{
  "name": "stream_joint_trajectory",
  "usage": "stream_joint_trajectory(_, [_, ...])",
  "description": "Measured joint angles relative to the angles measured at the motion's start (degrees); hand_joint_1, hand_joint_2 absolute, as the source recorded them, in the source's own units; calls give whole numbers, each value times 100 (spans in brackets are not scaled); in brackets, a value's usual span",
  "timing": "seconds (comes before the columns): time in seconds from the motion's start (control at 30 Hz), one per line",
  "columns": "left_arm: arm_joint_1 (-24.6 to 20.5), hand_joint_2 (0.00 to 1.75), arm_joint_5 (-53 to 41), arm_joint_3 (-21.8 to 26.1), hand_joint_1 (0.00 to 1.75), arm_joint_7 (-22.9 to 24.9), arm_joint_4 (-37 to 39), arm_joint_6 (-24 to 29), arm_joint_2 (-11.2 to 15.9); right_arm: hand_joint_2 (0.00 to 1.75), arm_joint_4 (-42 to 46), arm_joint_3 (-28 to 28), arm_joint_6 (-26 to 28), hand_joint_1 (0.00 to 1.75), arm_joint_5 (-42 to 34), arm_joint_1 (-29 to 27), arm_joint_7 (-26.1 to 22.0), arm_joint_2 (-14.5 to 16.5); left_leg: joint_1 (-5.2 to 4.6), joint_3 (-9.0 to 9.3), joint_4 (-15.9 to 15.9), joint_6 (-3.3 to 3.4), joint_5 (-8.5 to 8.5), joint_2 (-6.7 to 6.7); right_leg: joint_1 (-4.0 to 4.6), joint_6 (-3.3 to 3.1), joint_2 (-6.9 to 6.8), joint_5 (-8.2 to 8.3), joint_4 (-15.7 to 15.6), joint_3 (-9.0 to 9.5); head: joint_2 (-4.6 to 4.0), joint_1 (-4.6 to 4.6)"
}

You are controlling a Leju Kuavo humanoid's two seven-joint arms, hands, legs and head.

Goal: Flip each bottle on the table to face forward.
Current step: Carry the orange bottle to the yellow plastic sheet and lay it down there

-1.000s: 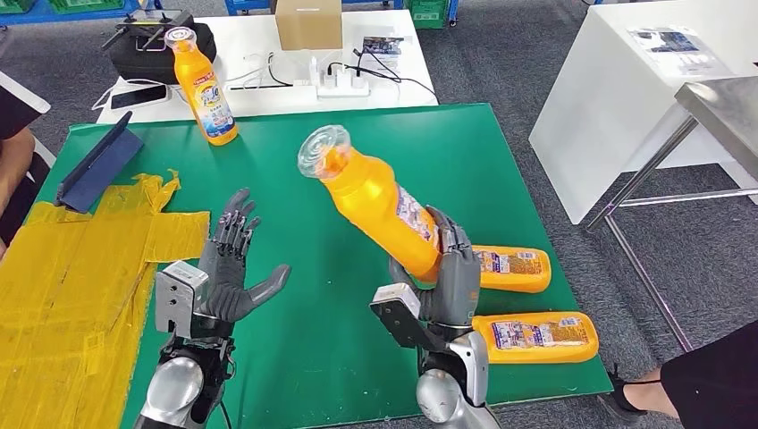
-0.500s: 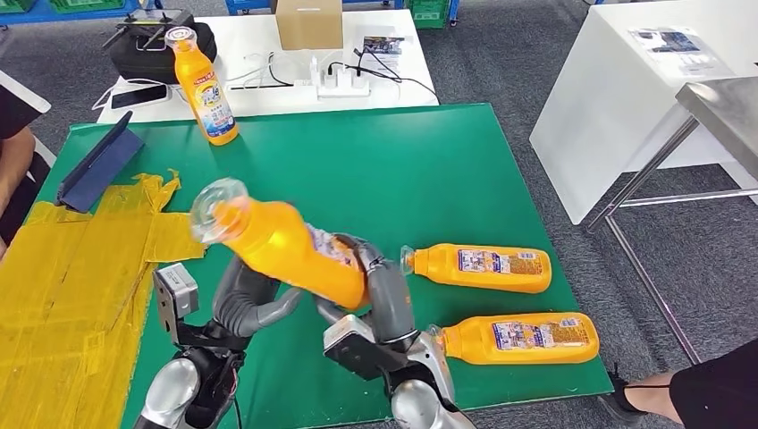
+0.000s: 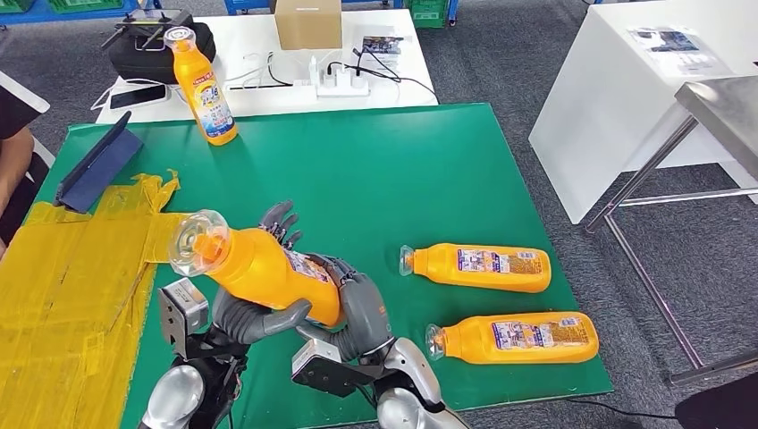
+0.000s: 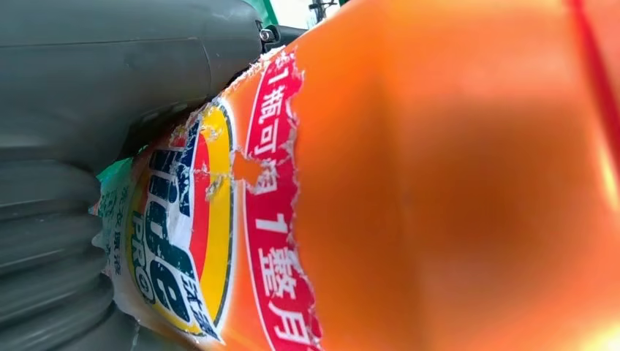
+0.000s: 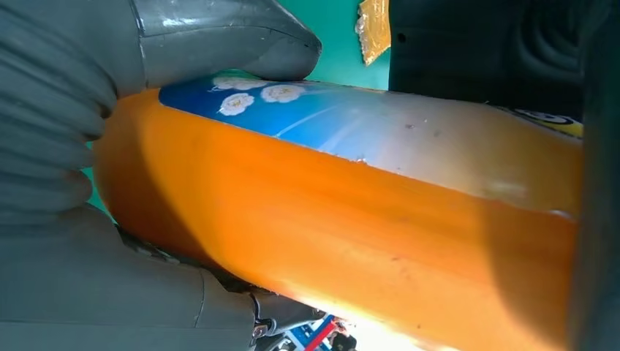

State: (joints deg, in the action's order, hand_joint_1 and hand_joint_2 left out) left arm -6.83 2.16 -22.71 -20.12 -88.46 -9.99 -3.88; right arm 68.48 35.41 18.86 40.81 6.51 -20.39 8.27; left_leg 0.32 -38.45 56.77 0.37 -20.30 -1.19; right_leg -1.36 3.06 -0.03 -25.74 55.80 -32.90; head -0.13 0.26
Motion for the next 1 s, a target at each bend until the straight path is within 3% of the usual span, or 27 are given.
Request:
stream_joint_trajectory(0.1, [4, 175, -91, -15, 175, -57, 0, 141, -2, 175, -31, 36, 7, 175, 35, 31, 39, -16, 0, -1, 0, 0, 0, 1, 0, 0, 0, 0, 0, 2, 0, -1])
stream_joint_trajectory(0.53, [-8, 175, -853, -172, 175, -417, 0, 1514, -88, 175, -49, 154, 522, 175, 124, 93, 317, -50, 0, -3, 0, -2, -2, 2, 0, -1, 0, -1, 0, -5, 0, 0])
stream_joint_trajectory(0.73, [40, 175, -942, -102, 175, -260, -2, 1613, -64, 175, 93, 95, 638, 175, 130, -85, 408, -42, 0, -8, 0, -1, -1, 2, 0, 0, 0, 0, 1, 14, 0, 0])
stream_joint_trajectory(0.8, [59, 175, -954, -77, 175, -237, -2, 1612, -58, 175, 112, 73, 649, 93, 135, -129, 413, -37, 0, -10, 0, -1, -1, 3, 0, 0, 1, 0, 1, 18, 0, 0])
stream_joint_trajectory(0.87, [58, 175, -1069, -39, 175, -176, -2, 1691, -56, 87, 126, 49, 711, 6, 136, -177, 409, -32, 0, -10, 0, -1, -1, 1, 0, 0, 0, 0, 0, 11, 0, 1])
stream_joint_trajectory(0.93, [27, 175, -1384, 86, 175, -73, -2, 1945, -27, 0, 172, -6, 876, 0, 154, -280, 423, -33, 0, -11, 0, -1, -1, 1, 1, -1, 0, 0, 1, 16, 0, 0])
stream_joint_trajectory(1.0, [-14, 175, -1908, 266, 175, 61, -2, 2283, 57, 0, 276, -105, 1053, 0, 385, -412, 600, -64, 1, -11, 0, -2, 0, 2, 1, -1, 0, 2, 1, 28, 0, -3])
